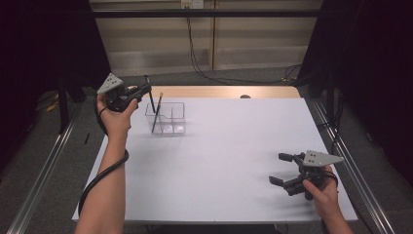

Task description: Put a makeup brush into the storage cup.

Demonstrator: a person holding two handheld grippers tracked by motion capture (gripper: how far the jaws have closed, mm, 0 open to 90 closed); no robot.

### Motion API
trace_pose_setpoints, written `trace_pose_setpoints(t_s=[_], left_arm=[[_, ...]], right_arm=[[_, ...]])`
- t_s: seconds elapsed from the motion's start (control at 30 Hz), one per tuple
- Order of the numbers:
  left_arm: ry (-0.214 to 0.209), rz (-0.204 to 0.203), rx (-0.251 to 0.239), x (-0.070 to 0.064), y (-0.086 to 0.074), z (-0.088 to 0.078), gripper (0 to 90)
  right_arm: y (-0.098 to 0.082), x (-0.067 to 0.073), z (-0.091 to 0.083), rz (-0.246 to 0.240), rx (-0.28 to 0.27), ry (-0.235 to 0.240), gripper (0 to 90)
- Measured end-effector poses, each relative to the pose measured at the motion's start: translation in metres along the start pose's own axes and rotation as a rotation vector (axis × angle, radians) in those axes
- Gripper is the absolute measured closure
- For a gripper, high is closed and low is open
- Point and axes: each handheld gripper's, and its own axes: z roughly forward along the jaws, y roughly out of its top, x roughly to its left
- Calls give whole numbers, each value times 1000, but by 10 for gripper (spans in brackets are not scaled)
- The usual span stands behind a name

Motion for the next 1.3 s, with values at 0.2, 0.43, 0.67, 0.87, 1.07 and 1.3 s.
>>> trace_pose_setpoints(t_s=[0.2,0.43,0.67,0.87,1.07,1.3], left_arm=[[5,-6,5,0,-5,1,837],[3,-14,5,0,-9,1,837],[-4,-16,9,0,-12,2,837],[-7,-19,15,-1,-14,3,837],[-5,-32,21,-2,-18,4,836],[-14,-33,24,-3,-19,5,836]], right_arm=[[0,0,0,-3,2,-1,31],[0,1,1,-2,2,1,31],[0,1,0,-2,1,1,31],[0,1,-1,-1,1,1,31],[0,1,-1,-2,0,-1,31],[0,1,-1,-5,-2,-3,31]])
